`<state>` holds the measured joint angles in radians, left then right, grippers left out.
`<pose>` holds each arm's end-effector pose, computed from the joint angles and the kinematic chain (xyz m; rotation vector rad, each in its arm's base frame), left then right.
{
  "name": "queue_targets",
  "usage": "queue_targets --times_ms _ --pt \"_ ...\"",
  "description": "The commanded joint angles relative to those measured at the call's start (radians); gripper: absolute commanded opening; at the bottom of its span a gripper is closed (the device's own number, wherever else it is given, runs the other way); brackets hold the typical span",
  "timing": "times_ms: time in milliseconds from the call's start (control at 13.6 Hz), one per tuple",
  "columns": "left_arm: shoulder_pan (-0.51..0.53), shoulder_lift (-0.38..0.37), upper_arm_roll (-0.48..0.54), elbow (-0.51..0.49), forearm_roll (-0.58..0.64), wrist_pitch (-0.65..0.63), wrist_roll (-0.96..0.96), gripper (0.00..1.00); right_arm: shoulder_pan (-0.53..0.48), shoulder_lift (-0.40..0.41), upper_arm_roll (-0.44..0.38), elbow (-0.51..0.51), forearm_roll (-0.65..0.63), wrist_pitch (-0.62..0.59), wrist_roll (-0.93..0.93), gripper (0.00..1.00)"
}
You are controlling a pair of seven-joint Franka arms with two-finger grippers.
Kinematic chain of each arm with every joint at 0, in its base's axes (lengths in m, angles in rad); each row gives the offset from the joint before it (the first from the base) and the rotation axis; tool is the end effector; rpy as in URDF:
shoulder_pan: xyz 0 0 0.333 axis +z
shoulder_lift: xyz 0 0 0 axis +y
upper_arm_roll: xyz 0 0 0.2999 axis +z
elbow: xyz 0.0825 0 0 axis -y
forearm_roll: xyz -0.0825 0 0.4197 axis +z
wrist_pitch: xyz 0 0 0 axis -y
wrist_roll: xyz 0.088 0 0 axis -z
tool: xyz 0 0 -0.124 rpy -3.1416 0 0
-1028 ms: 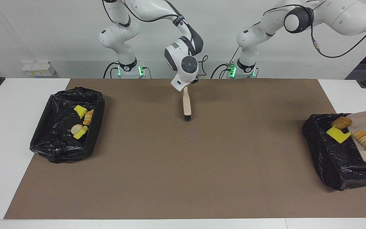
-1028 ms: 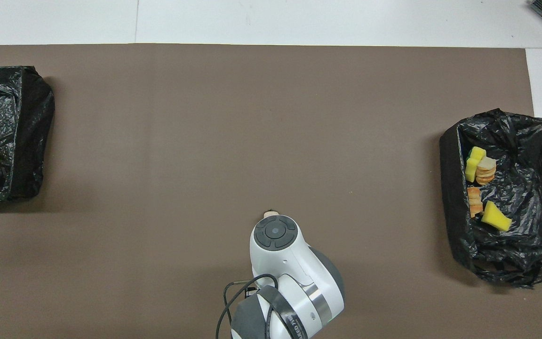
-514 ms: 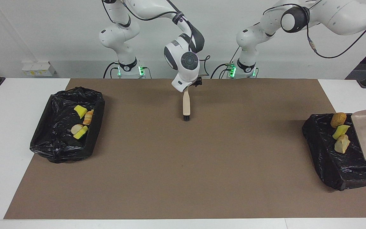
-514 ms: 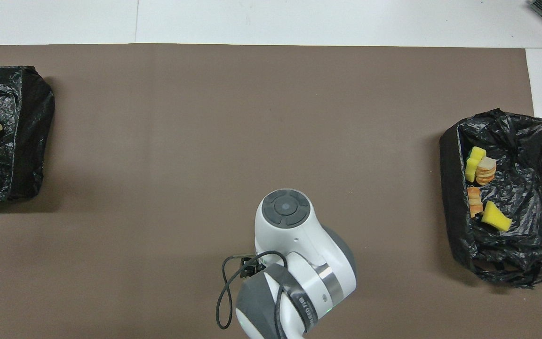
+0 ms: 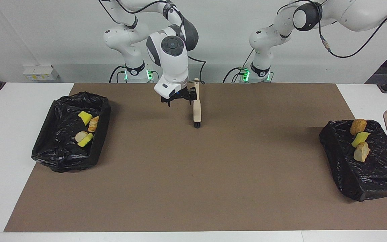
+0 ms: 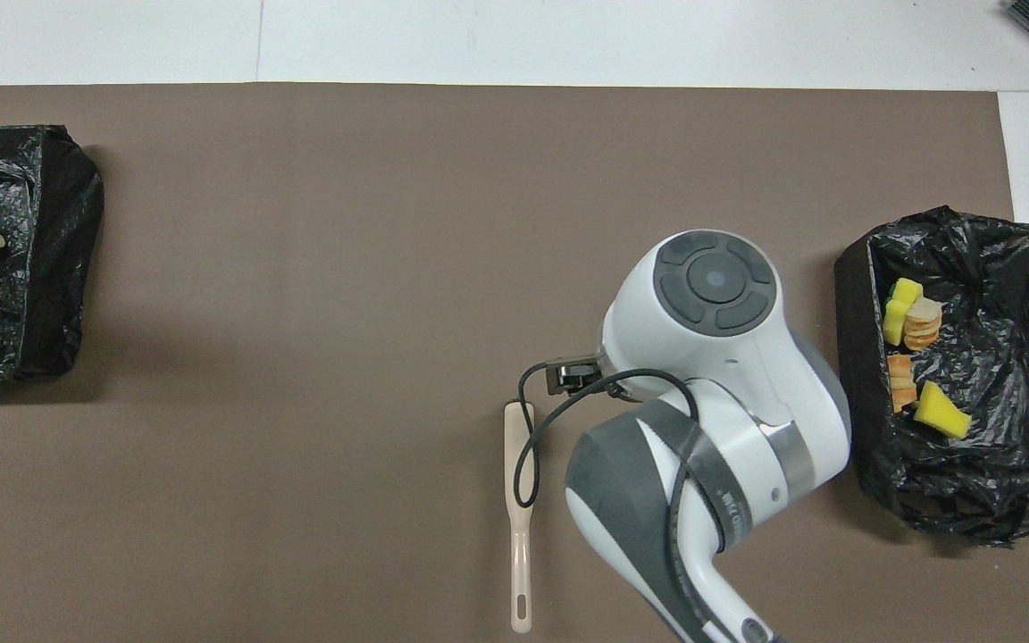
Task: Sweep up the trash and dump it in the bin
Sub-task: 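Set the brush down on the table with the right gripper, then bring the empty dustpan back with the left gripper beside the brush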
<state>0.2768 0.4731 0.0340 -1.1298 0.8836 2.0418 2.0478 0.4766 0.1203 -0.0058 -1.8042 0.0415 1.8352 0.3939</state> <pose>0.7142 0.2796 0.5833 -1.2585 1.9281 0.8154 0.5478 0.2834 0.4216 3.1341 0.1008 -0.1527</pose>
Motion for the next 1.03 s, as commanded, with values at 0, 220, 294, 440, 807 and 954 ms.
queue_targets --times_ms 0,220,294,440,807,954 --pt "-0.025 -0.030 0.017 0.005 0.038 -0.023 -0.001 0.00 -0.052 0.015 0.012 0.016 -0.051 0.045 -0.038 1.00" --pt "-0.097 -0.068 0.003 -0.017 0.026 -0.066 -0.011 0.00 -0.099 -0.019 0.009 0.023 -0.052 0.036 -0.069 1.00" --pt "-0.111 -0.089 0.001 -0.053 0.011 -0.089 -0.035 0.00 -0.114 -0.034 0.009 0.026 -0.052 0.024 -0.075 1.00" --pt "-0.155 -0.157 0.001 -0.179 -0.105 -0.107 -0.113 0.00 -0.147 -0.080 0.009 0.028 -0.052 -0.007 -0.095 1.00" --pt "-0.286 -0.270 0.000 -0.418 -0.319 -0.143 -0.334 0.00 -0.266 -0.169 0.007 0.028 -0.054 -0.050 -0.191 1.00" --pt "-0.359 -0.295 0.000 -0.487 -0.385 -0.163 -0.536 0.00 -0.305 -0.174 0.006 0.034 -0.080 -0.065 -0.231 1.00"
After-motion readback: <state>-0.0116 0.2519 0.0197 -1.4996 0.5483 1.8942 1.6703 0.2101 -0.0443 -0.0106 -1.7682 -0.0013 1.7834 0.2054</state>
